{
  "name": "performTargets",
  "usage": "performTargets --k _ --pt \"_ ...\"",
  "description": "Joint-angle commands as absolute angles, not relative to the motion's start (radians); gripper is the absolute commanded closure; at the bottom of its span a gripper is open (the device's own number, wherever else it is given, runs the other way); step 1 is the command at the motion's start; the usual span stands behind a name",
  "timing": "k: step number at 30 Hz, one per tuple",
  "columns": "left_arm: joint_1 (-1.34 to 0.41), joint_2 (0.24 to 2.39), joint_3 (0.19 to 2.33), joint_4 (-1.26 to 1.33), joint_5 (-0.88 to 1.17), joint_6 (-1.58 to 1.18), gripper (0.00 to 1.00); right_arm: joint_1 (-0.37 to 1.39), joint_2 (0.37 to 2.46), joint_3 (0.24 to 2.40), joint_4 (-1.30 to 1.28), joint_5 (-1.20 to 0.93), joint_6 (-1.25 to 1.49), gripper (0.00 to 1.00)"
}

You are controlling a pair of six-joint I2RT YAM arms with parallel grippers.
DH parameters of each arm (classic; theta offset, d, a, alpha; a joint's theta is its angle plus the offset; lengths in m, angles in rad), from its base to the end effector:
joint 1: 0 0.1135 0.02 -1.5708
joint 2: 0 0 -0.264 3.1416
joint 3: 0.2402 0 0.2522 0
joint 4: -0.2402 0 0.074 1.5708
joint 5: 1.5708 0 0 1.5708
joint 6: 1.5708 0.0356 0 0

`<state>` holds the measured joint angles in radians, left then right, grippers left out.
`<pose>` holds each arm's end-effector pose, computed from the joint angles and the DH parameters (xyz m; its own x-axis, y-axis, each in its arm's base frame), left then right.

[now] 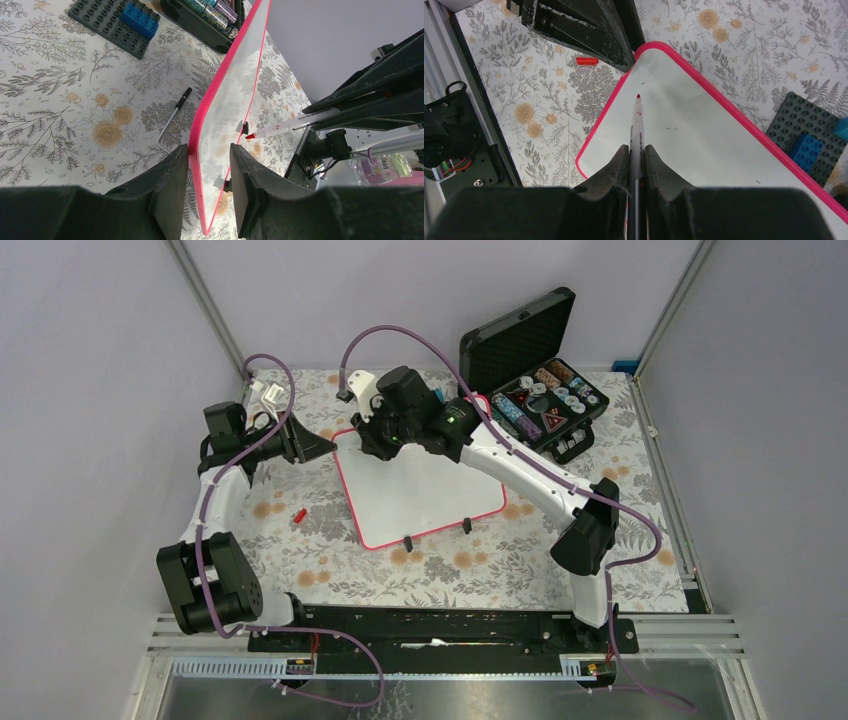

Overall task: Write a sentence on the whiteboard
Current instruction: Adjust the whiteboard marker without the cap.

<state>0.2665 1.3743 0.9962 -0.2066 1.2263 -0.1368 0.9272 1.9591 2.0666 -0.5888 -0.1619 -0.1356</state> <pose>0.2886 0.0440 0.2903 -0.6186 -0.2166 -0.7552 0.5894 0.5077 -0.6284 0.2677 0.3665 0.3933 -0.1569 -0.4315 -0.8883 -0.9047 0.4235 -0.0459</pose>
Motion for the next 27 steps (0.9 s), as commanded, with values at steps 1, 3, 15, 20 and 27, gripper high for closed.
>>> performTargets --k 1,3,15,20,27 --pt "0.265 1.368 0.988 -0.13 1.264 -0.152 0.62 0.927 1.94 2.058 -0.552 -0.185 -0.127 1.0" --pt "0.259 1.368 0.98 -0.111 1.265 -0.166 0.62 0.927 1.945 2.062 -0.553 -0.186 -0.127 1.0" --pt "0.245 1.357 0.968 -0.099 1.242 -0.168 0.6 0.927 1.959 2.097 -0.574 -0.248 -0.106 1.0" --pt "0.258 1.346 1.002 -0.173 1.195 -0.112 0.4 0.925 1.947 2.096 -0.593 -0.239 -0.111 1.0" --pt "0.3 1.177 1.07 -0.34 1.186 0.108 0.28 0.885 1.865 2.009 -0.595 -0.307 -0.058 1.0"
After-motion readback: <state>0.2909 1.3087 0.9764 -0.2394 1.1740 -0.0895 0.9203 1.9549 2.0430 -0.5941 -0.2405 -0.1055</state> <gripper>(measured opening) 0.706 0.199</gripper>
